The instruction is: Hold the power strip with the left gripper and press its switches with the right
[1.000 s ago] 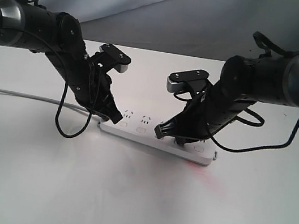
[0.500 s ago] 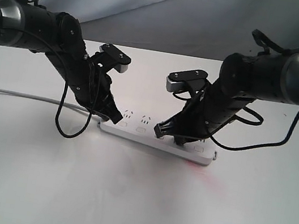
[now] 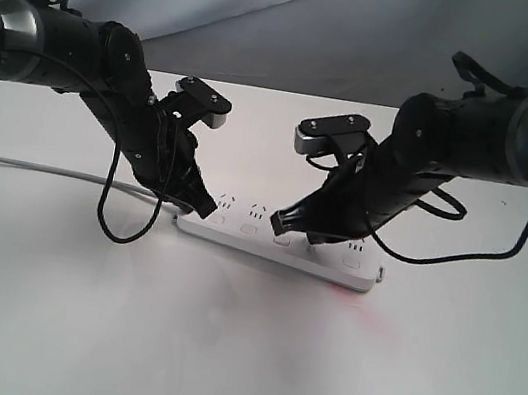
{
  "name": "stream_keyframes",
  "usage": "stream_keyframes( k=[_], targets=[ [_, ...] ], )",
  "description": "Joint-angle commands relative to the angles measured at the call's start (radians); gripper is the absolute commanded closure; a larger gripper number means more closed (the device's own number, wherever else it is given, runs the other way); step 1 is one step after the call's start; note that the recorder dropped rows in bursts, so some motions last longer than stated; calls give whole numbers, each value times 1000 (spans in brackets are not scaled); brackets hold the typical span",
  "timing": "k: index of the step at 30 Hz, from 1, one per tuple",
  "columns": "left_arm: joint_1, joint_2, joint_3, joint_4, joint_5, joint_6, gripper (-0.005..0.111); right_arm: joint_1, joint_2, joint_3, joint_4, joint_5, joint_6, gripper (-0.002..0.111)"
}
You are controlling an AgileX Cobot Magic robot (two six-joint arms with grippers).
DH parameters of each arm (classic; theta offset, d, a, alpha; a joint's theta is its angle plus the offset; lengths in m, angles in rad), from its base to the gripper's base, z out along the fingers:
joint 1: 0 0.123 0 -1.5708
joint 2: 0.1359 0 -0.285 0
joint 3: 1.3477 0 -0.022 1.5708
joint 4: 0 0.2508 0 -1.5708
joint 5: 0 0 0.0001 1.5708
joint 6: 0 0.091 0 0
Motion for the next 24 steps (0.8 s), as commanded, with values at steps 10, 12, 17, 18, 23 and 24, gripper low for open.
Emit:
stream_keyframes(
  k=[10,12,17,18,23,24],
  targets=[
    [-7,6,-6,-1,3,-8,107,4,-28,3,167,-46,-106,108],
    [-7,6,-6,-1,3,-8,107,4,-28,3,213,-55,-126,108],
    [-7,6,-6,-1,3,-8,107,4,-28,3,246,-56,-161,108],
    [-7,6,-6,-1,3,-8,107,4,-28,3,246,-56,-161,108],
    [-7,6,-6,-1,2,-8,107,4,-16,3,259,-57,-159,108],
    [-7,6,-6,-1,2,-8,107,4,-8,3,259,-57,-159,108]
  ],
)
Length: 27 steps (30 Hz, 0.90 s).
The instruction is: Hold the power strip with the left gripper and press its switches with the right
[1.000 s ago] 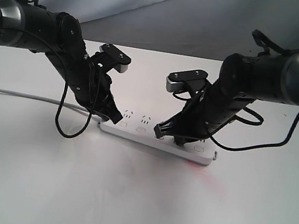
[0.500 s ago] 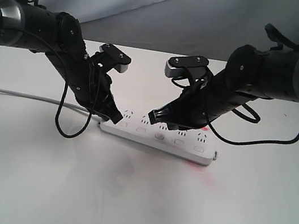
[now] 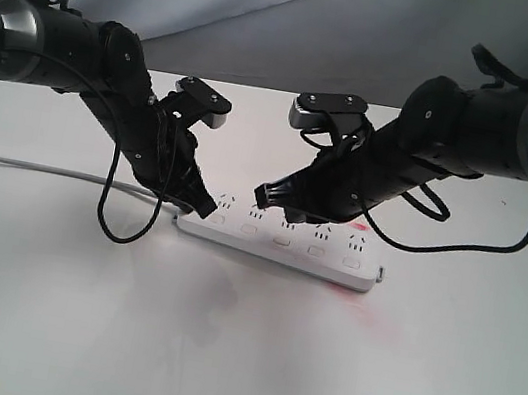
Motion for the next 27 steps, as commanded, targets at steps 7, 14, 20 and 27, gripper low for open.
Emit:
stream_keyframes(
  k=[7,14,20,27],
  targets=[
    [-7,6,-6,-1,2,-8,107,4,59,3,25,-14,-12,108],
    [-7,6,-6,-1,-1,-8,107,4,61,3,59,-18,-14,108],
    [-7,6,-6,-1,-1,-8,107,4,61,3,73,-22,-18,108],
    [-7,6,-6,-1,-1,-8,107,4,61,3,78,-24,-18,108]
  ],
)
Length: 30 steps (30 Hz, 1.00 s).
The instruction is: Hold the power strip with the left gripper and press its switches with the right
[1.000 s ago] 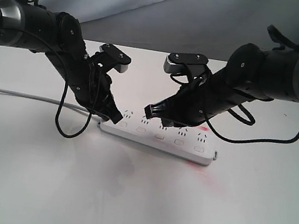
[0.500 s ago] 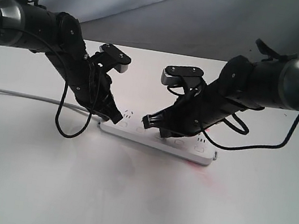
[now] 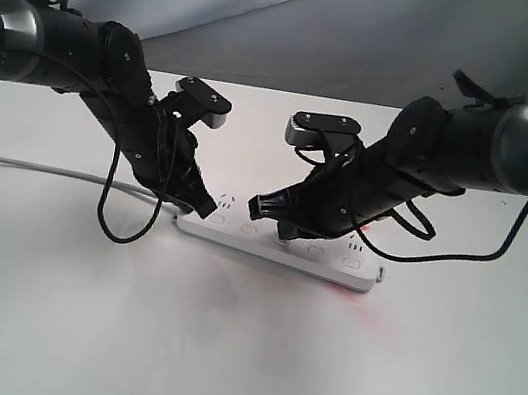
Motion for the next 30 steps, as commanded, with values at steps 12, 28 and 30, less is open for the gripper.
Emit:
stream_keyframes(
  k=[12,28,30],
  targets=[
    [-7,6,-6,-1,-1,-8,107,4,47,3,19,-14,-11,108],
    [-7,6,-6,-1,5,-10,107,4,59,8,-8,48,-11,108],
    [-7,6,-6,-1,5,-10,107,4,59,8,-8,54,-11,108]
  ],
)
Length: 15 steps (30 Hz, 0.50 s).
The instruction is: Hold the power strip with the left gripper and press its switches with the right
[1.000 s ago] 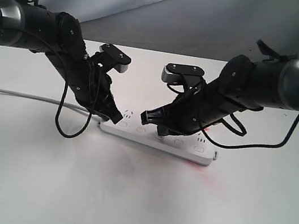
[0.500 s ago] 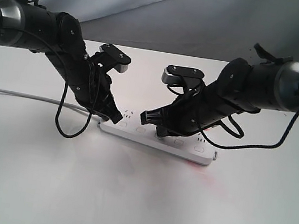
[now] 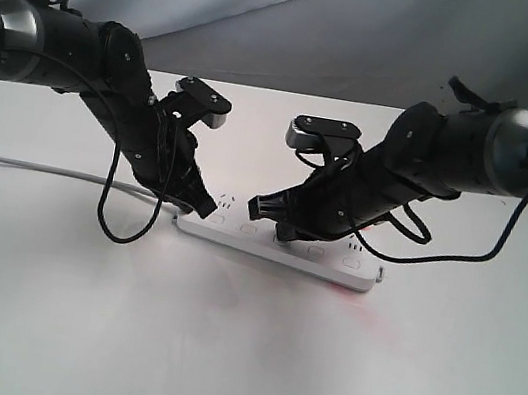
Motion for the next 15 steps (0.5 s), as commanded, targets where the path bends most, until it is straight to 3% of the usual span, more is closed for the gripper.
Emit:
stream_keyframes(
  k=[1,5,11,15],
  targets=[
    [-7,6,-6,-1,5,-10,107,4,26,10,-34,65,-11,108],
    [-7,6,-6,-1,5,-10,107,4,26,10,-52,92,-9,108],
    [-7,6,-6,-1,7,-10,107,72,26,10,-294,78,153,108],
    [-7,6,-6,-1,9,-10,107,83,53,10,-340,75,193,108]
  ],
)
